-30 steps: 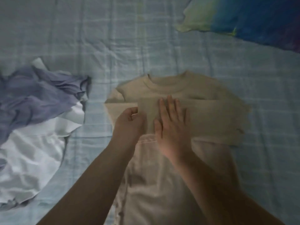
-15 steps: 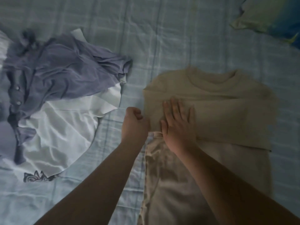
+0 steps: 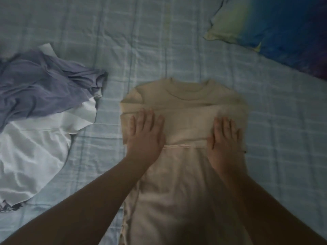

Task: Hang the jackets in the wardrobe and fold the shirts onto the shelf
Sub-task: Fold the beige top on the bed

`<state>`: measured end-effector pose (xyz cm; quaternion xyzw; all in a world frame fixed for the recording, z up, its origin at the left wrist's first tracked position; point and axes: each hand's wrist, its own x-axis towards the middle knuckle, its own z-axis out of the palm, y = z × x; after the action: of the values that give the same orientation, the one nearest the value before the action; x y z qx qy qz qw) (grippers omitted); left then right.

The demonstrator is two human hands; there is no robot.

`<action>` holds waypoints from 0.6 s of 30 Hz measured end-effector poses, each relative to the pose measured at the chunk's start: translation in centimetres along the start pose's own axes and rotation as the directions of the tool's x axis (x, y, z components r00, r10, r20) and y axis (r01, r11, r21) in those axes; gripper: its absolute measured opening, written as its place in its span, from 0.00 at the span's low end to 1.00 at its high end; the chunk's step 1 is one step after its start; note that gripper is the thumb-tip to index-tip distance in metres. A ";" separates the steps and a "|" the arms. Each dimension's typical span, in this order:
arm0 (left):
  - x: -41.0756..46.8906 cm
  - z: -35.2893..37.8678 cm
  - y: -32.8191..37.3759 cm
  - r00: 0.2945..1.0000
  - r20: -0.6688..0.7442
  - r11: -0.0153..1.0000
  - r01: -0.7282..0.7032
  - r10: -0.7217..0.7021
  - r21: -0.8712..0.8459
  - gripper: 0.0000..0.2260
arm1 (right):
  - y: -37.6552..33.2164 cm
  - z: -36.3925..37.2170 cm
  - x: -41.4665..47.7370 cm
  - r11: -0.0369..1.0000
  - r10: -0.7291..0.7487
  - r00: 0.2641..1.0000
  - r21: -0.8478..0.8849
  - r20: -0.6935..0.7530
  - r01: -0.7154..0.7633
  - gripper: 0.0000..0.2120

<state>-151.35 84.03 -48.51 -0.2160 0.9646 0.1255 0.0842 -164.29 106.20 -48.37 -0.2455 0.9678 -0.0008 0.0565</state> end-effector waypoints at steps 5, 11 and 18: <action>-0.1 3.3 -0.8 0.998 -0.062 0.997 0.022 -0.018 0.071 0.27 | 3.6 2.6 0.2 0.998 -0.068 0.997 -0.011 0.028 0.069 0.30; -1.2 2.4 0.0 0.996 -0.090 0.998 0.034 -0.028 0.062 0.27 | 4.1 2.3 -0.3 0.992 -0.104 0.995 0.075 -0.009 0.104 0.29; -13.1 1.6 2.1 0.989 0.064 0.991 0.136 -0.135 -0.015 0.28 | 7.2 -0.2 -12.6 0.951 -0.081 0.994 0.304 0.069 0.056 0.28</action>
<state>-140.42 91.44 -46.78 -0.2776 0.9434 0.1354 0.1207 -156.75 118.49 -46.97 -0.2671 0.9441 -0.1406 0.1323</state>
